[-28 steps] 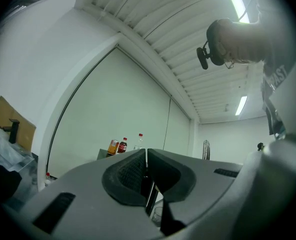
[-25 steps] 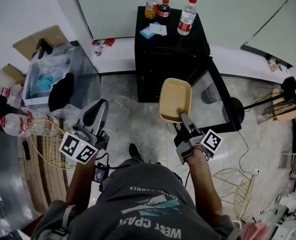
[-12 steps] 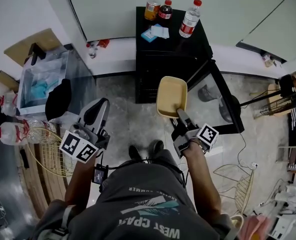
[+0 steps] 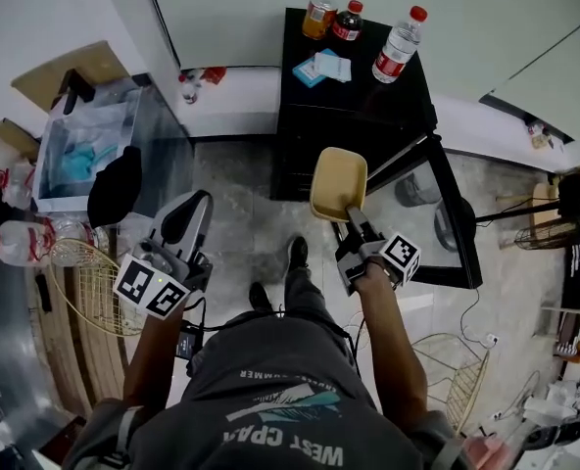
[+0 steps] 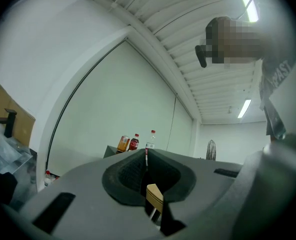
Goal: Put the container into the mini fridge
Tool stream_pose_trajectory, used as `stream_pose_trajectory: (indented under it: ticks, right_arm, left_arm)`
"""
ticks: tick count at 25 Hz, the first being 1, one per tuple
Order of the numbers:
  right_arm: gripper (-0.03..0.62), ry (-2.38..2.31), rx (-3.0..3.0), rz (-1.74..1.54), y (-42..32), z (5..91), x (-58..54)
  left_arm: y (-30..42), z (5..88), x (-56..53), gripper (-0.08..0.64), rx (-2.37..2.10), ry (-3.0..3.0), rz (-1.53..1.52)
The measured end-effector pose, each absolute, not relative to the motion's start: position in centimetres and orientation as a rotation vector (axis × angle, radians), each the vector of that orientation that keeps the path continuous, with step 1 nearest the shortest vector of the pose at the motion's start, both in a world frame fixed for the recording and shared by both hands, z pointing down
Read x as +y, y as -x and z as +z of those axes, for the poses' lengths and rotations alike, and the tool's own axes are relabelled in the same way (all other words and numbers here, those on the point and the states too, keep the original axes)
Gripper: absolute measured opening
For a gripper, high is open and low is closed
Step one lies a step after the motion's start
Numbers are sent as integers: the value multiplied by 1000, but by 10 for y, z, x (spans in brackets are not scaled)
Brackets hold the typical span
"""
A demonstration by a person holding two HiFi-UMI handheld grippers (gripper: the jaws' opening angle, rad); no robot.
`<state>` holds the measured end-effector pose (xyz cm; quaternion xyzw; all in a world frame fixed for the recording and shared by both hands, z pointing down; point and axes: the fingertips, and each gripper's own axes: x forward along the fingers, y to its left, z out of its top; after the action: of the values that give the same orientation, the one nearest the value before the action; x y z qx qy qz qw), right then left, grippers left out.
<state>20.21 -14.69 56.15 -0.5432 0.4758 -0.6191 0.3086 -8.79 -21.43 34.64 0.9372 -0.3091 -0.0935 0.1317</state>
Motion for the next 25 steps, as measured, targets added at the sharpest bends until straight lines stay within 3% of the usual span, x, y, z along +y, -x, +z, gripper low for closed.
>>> stream_pose_trajectory:
  ticks: [25]
  right_arm:
    - [272,1453,1227,-1747,-243,717,-284]
  left_arm:
    - [85,399,-281,26,-1100,-2585,-91]
